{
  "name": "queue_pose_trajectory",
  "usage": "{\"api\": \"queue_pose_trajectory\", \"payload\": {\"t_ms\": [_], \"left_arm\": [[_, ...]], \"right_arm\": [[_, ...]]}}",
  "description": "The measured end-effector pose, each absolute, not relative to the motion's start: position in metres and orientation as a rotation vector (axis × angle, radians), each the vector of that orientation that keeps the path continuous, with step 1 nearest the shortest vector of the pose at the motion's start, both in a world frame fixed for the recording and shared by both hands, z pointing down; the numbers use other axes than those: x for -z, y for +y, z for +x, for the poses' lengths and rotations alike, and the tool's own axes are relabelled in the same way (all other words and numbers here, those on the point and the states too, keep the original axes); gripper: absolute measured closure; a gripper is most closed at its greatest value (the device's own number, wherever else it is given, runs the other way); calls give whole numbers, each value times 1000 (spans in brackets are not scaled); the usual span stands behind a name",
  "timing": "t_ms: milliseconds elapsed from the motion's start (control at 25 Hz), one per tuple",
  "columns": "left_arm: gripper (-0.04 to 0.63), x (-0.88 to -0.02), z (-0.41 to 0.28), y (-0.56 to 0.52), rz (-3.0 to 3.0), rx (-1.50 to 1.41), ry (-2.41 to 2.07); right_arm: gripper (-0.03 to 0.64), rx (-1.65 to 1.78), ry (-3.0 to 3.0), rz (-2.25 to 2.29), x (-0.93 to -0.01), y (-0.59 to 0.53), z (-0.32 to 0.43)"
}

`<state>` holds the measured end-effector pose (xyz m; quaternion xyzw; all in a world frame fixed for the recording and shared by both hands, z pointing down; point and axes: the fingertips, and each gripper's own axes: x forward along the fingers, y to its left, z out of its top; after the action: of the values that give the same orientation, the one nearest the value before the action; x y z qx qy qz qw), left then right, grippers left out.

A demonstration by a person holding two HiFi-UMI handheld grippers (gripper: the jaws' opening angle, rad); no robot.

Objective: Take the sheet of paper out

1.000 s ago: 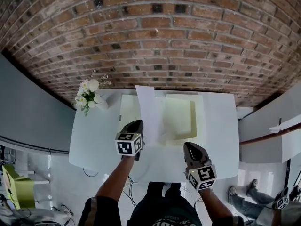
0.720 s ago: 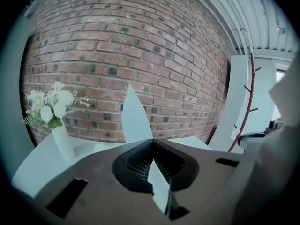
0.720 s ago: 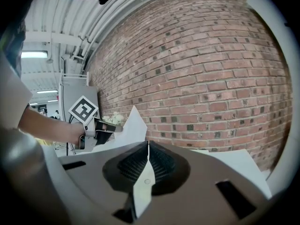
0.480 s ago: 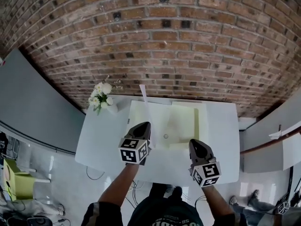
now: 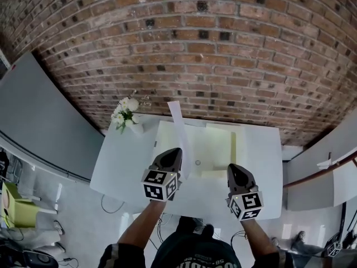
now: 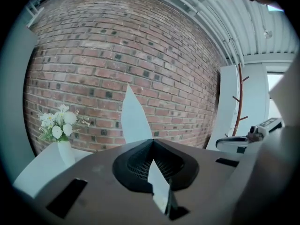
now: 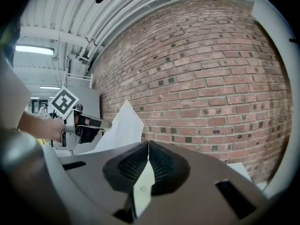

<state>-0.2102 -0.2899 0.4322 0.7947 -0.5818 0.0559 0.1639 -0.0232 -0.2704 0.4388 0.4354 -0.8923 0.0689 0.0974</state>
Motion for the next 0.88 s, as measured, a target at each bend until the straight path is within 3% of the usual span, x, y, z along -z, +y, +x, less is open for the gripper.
{"api": "queue_pose_trajectory", "payload": {"t_ms": [880], "left_arm": [[586,-436,-199,-269,2294,-155,-1650]], "right_arm": [[548,-158,-2648,1252,-433,-260,-23]]}}
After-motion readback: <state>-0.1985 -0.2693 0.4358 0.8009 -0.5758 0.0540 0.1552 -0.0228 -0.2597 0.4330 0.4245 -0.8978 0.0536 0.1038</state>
